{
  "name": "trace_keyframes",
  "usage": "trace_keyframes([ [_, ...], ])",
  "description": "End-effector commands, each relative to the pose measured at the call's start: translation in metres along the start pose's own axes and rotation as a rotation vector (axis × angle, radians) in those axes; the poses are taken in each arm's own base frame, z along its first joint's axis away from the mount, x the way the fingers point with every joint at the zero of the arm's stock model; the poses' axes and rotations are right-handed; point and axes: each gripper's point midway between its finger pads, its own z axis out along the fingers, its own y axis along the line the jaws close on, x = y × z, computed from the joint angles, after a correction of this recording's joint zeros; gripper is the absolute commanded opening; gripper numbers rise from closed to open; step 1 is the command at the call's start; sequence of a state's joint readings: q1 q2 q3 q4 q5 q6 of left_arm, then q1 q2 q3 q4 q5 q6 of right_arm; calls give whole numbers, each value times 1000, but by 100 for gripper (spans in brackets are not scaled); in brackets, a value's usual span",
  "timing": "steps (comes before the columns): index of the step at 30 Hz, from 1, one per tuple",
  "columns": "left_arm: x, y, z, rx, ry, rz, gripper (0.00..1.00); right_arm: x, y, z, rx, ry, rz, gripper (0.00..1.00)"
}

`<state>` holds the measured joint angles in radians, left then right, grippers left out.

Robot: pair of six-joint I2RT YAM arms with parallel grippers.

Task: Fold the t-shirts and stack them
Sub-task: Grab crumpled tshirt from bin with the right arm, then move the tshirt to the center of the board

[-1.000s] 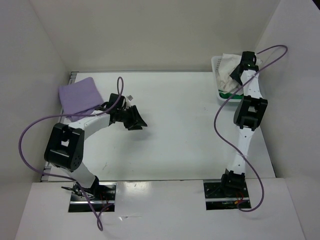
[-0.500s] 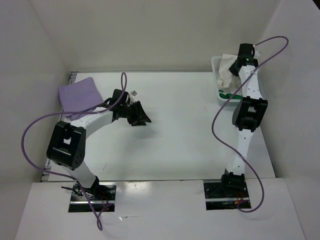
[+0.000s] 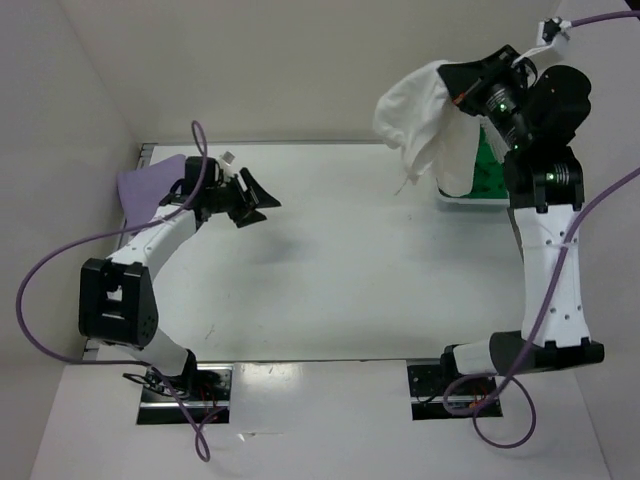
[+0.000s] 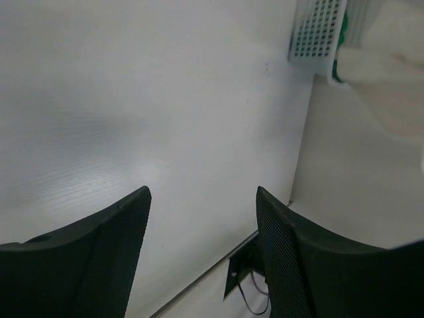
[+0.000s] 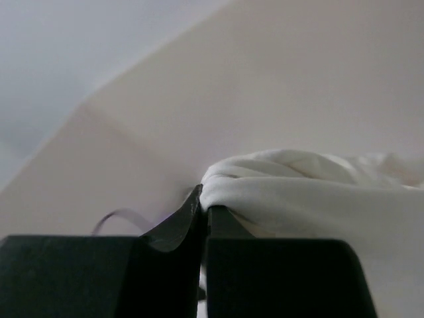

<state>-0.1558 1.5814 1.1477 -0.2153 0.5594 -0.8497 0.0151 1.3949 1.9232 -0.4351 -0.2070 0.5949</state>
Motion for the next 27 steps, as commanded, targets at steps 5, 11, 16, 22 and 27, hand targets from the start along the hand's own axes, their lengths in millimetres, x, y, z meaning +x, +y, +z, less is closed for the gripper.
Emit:
trace_keyframes([
  [5,-55,5,-66,38,-214,-121,72,54,174,-69,-754,301,144,0],
  [11,-78,23,-114,3,-361,-158,75,150,114,-36,-657,486,260,0],
  [16,-67,53,-108,-119,-352,-112,75,248,-99,23,-6,549,371,34],
  [22,-25,84,-91,-256,-247,-78,77,281,-137,-2,272,584,212,56],
  [27,33,101,-68,-291,-94,-81,77,351,-111,-53,265,766,138,32],
])
